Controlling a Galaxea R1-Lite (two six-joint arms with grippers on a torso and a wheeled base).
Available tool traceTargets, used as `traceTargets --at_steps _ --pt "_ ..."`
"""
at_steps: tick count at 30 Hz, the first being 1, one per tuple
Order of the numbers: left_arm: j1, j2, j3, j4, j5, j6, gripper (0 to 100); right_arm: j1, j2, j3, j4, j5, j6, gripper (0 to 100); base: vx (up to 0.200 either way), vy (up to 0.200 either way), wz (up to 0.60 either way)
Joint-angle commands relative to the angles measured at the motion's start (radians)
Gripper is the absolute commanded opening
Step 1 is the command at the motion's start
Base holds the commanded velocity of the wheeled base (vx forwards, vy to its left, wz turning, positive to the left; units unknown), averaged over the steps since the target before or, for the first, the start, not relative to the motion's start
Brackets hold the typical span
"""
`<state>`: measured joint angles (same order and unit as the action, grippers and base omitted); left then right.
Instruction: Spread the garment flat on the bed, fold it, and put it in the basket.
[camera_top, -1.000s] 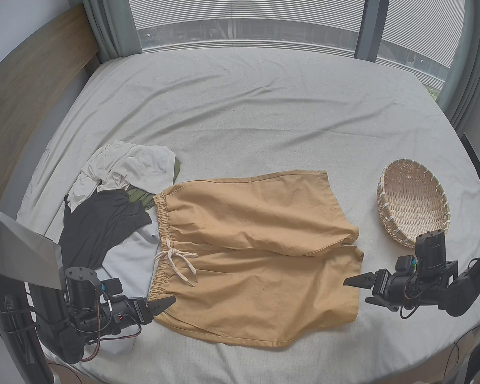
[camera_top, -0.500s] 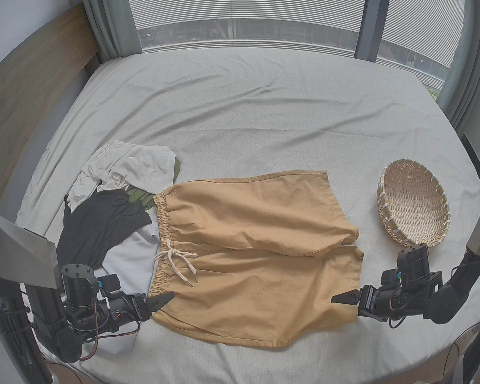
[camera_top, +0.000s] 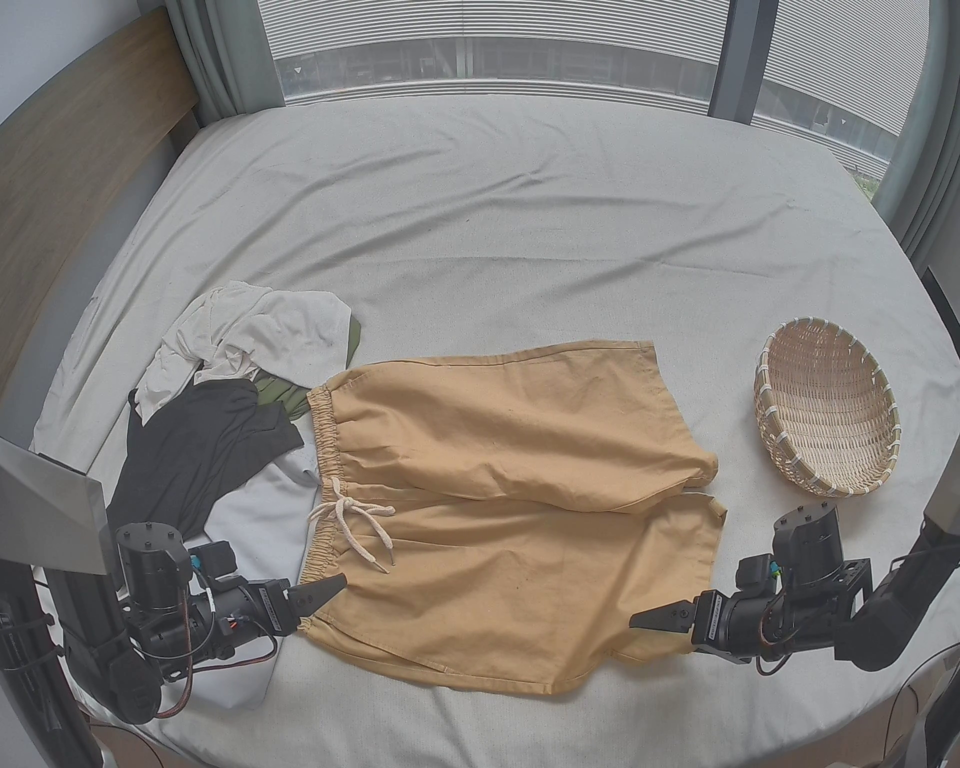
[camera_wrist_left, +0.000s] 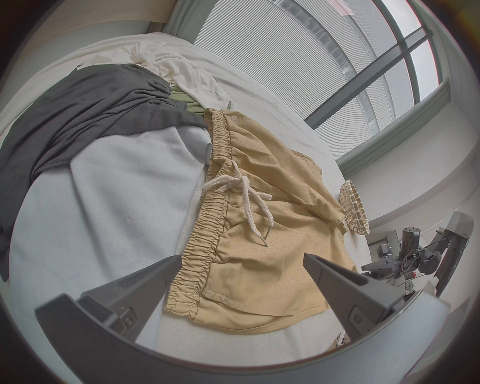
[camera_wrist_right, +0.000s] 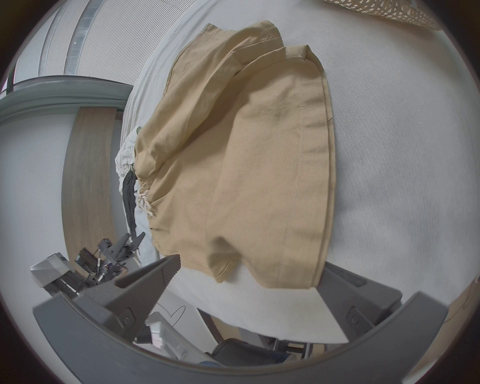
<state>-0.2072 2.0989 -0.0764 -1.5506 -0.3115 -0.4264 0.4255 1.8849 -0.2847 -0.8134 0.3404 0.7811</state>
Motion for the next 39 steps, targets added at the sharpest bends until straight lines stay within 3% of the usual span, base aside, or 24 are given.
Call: traceTargets --at_steps 1,5,6,7,13,18,24,28,34,39 --pt "0.005 0.006 -0.006 0.0 0.0 0.0 100 0.006 -0.116 0.016 0.056 0.042 0.03 100 0.0 0.0 0.0" --pt "0.006 0.007 -0.008 0.0 0.0 0.0 100 -0.001 -0.138 0.015 0.076 0.054 0.037 100 0.0 0.0 0.0" --pt "0.006 0.012 -0.011 0.0 0.0 0.0 100 -0.051 -0.237 0.002 0.152 0.118 0.064 100 0.0 0.0 0.0" --pt "0.006 0.013 -0.011 0.0 0.0 0.0 100 -0.067 -0.254 0.002 0.163 0.131 0.066 100 0.0 0.0 0.0" --pt "0.008 0.027 -0.013 0.0 0.002 0.0 100 -0.146 -0.277 0.022 0.175 0.135 0.05 100 0.0 0.0 0.0" --pt "0.009 0.055 -0.011 0.0 0.029 0.0 100 -0.16 -0.274 0.091 0.174 0.118 -0.075 100 0.0 0.0 0.0" --pt "0.017 0.059 -0.008 0.0 0.029 0.0 100 -0.142 -0.247 0.133 0.166 0.009 -0.209 100 0.0 0.0 0.0" --pt "0.022 0.061 -0.005 0.0 0.031 0.0 100 -0.143 -0.207 0.137 0.149 0.005 -0.275 100 0.0 0.0 0.0" --pt "0.026 0.059 0.006 0.0 0.034 0.0 100 -0.142 -0.164 0.144 0.043 0.005 -0.296 100 0.0 0.0 0.0" --pt "0.026 0.064 0.01 0.0 0.034 -0.002 100 -0.151 -0.084 0.159 -0.049 0.002 -0.395 100 0.0 0.0 0.0"
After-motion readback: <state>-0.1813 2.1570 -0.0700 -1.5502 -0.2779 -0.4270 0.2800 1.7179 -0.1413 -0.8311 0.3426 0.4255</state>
